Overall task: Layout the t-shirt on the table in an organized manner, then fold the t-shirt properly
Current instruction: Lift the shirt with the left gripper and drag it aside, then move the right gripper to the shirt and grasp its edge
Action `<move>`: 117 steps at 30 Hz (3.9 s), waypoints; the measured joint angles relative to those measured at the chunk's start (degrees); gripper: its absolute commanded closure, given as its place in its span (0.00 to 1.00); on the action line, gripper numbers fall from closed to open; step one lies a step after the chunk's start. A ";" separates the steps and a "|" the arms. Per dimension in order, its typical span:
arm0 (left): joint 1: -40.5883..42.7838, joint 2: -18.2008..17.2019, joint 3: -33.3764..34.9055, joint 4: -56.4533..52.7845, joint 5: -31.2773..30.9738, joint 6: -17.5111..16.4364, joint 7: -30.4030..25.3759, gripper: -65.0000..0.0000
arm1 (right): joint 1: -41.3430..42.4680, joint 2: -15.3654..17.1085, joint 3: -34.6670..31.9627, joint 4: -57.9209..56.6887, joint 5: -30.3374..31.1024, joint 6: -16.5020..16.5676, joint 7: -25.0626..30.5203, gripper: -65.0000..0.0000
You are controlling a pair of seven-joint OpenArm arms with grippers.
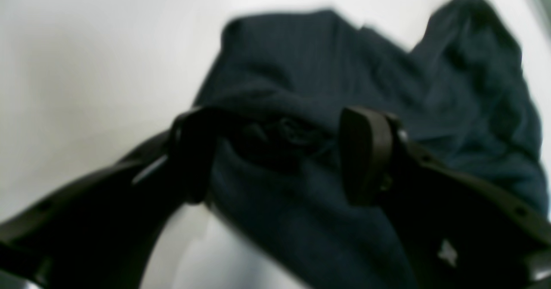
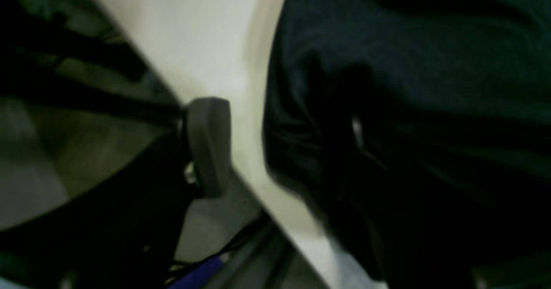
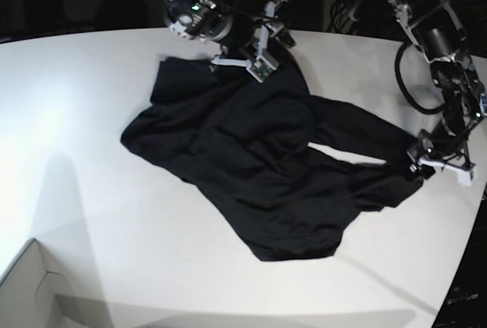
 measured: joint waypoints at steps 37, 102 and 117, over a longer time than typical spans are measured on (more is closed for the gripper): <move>29.46 17.66 17.27 31.63 -10.97 -0.46 10.10 0.33 | -1.14 3.02 20.57 15.32 -0.90 0.20 -1.86 0.46; 9.81 -9.70 -13.14 7.98 -26.47 0.09 10.34 0.99 | 5.88 3.96 16.57 13.57 -0.70 0.22 -2.84 0.46; 15.04 -7.63 -13.33 8.26 -26.60 0.09 10.51 0.99 | 35.17 -4.81 14.40 -22.99 -0.46 0.20 -1.05 0.32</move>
